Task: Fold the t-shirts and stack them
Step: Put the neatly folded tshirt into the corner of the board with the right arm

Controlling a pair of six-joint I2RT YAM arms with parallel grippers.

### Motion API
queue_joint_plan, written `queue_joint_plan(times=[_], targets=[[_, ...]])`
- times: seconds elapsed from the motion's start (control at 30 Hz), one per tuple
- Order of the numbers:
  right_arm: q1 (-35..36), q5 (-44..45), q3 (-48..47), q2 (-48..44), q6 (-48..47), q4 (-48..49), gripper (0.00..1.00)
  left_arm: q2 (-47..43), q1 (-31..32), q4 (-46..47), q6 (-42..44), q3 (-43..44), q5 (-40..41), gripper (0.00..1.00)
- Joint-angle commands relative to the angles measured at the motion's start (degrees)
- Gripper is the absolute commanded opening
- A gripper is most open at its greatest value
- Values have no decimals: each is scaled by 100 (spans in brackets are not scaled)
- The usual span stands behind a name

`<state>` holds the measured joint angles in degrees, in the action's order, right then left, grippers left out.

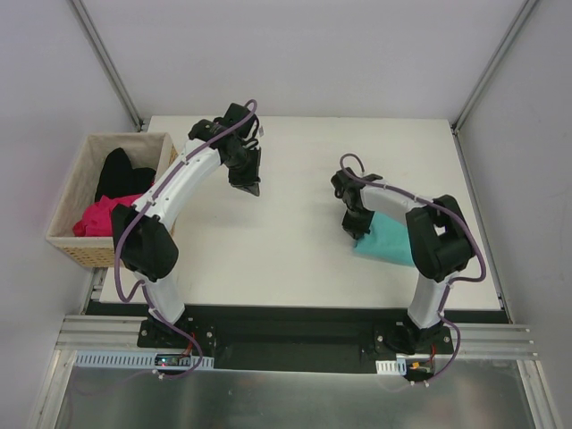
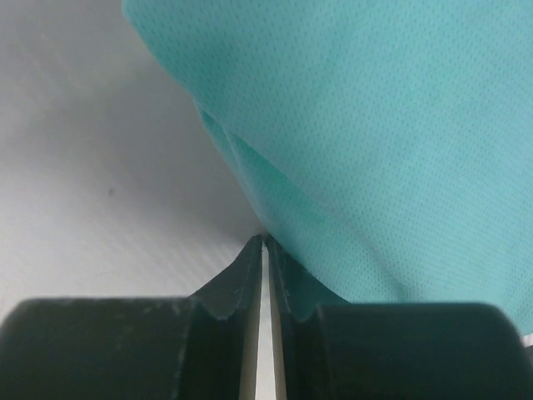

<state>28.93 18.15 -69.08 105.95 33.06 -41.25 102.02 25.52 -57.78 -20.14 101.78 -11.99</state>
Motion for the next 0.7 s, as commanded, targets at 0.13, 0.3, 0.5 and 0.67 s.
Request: queue_joint_plan(times=[0.13, 0.3, 0.5, 0.67], targets=[[-492, 356, 193, -57, -168, -331, 10, 160, 23, -84, -51, 378, -137, 0], [-931, 338, 219, -136, -265, -366, 10, 257, 23, -76, -43, 518, -190, 0], [-1415, 382, 219, -206, -440, -436, 10, 371, 23, -76, -25, 650, -225, 0], [-1785, 382, 158, -171, -633, -427, 10, 468, 23, -111, -25, 782, -278, 0]])
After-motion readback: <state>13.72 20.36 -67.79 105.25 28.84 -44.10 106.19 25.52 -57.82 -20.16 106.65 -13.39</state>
